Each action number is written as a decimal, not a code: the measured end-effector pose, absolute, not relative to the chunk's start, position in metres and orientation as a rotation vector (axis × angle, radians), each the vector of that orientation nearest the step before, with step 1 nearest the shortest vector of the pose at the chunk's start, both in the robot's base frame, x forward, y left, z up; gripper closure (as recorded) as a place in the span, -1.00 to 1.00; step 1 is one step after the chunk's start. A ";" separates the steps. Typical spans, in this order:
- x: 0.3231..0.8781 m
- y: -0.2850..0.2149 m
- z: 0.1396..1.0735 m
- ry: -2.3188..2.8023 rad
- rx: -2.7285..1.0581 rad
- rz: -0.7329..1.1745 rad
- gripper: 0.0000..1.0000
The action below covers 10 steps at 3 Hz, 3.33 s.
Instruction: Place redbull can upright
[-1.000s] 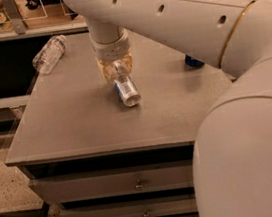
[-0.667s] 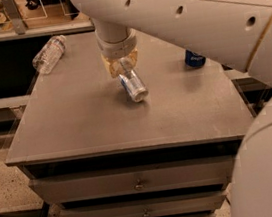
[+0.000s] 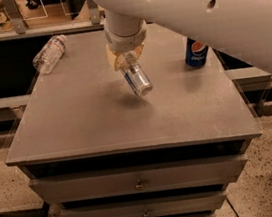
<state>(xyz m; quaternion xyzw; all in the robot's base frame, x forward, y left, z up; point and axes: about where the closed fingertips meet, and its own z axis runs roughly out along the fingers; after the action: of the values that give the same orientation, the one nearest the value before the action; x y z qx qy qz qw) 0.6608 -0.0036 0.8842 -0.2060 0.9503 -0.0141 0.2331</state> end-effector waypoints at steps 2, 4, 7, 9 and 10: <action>0.656 -0.004 0.907 2.421 -0.626 0.235 1.00; 0.659 -0.015 0.917 2.337 -0.589 0.232 1.00; 0.658 -0.030 0.906 2.142 -0.503 0.410 1.00; 0.674 -0.026 0.930 2.133 -0.578 0.402 1.00; 0.684 -0.027 0.942 2.071 -0.590 0.528 1.00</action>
Offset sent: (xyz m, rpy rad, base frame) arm -0.0139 0.0066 0.0673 0.5162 -0.2810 0.3356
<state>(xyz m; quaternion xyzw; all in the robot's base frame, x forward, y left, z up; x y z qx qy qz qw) 0.6843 -0.0272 0.9418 -0.2383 0.8360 0.2130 0.4461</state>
